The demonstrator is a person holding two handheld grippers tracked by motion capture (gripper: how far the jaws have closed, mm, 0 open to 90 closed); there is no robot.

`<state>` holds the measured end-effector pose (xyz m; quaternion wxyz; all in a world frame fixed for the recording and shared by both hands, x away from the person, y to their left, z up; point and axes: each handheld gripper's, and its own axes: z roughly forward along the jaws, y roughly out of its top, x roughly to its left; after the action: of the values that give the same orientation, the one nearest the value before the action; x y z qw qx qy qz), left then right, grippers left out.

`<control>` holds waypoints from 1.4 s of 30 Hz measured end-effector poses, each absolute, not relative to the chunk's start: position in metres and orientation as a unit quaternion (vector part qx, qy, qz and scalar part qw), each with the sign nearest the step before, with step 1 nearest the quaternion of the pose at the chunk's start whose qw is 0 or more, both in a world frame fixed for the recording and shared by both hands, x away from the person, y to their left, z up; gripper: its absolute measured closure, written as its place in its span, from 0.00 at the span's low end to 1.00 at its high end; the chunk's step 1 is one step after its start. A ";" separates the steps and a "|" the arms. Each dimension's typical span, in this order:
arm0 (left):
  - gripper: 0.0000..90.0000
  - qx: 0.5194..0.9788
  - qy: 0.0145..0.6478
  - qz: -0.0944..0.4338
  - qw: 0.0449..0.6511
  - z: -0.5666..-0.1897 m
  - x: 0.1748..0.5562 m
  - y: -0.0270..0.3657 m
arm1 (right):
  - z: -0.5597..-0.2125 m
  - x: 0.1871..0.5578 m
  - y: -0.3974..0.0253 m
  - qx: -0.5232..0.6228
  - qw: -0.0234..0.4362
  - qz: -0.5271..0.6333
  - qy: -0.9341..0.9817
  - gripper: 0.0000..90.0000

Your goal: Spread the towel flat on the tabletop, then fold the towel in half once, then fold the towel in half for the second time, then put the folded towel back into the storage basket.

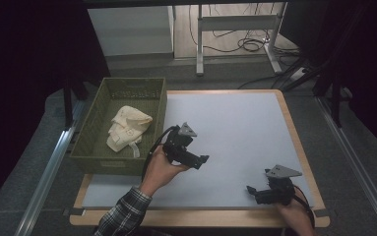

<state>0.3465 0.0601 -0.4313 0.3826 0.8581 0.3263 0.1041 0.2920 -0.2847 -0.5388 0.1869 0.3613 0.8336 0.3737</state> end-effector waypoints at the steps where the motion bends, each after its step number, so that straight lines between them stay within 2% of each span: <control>1: 0.05 0.858 0.330 0.105 0.380 -0.430 0.349 0.062 | -0.539 0.292 -0.285 0.361 0.187 0.374 0.834 0.04; 17: 0.05 0.855 0.357 0.138 0.350 -0.417 0.382 0.091 | -0.539 0.292 -0.285 0.361 0.187 0.374 0.834 0.04; 31: 0.04 0.844 0.380 0.145 0.351 -0.406 0.393 0.119 | -0.539 0.292 -0.285 0.362 0.186 0.374 0.833 0.04; 42: 0.04 0.829 0.412 0.158 0.343 -0.397 0.403 0.157 | -0.539 0.292 -0.285 0.361 0.186 0.374 0.834 0.04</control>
<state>0.4026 0.1570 -0.3965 0.3427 0.8292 0.4122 0.1582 0.2921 -0.2849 -0.5388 0.1862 0.3613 0.8336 0.3739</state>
